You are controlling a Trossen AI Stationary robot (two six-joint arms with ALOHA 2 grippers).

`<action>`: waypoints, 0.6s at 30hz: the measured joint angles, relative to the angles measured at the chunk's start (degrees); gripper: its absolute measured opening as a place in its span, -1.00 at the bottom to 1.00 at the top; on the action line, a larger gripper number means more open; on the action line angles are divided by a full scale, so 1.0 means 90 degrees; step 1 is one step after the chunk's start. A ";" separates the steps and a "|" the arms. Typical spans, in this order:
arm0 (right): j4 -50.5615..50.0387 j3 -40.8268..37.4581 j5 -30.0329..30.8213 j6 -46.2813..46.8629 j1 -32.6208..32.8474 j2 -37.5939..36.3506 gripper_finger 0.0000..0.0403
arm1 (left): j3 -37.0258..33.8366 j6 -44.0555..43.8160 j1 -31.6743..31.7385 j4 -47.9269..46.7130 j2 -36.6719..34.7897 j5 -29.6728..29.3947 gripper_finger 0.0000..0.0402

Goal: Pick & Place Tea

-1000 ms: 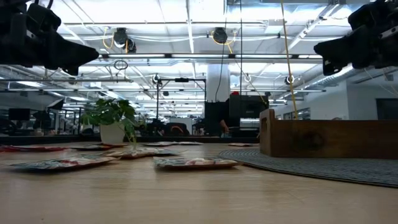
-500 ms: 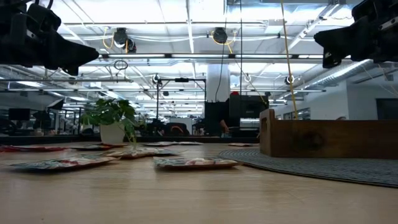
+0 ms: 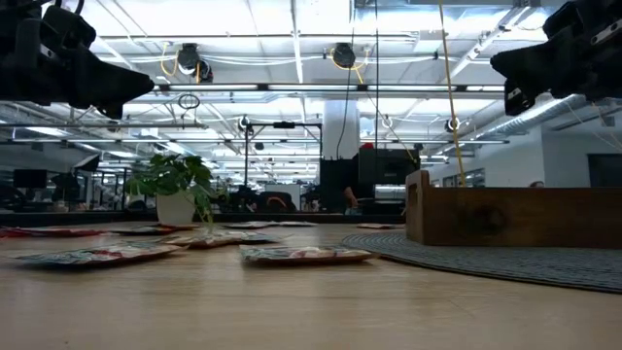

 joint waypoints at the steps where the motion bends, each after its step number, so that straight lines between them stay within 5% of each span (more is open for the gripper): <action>1: -0.0068 0.0001 0.0000 0.0025 0.0000 0.0001 -1.00 | 0.0000 0.0003 0.0000 0.0000 0.0000 0.0002 -0.64; 18: -0.0122 0.0002 0.0000 -0.0080 0.0000 0.0002 -1.00 | 0.0000 0.0051 0.0000 0.0010 0.0000 0.0005 -0.64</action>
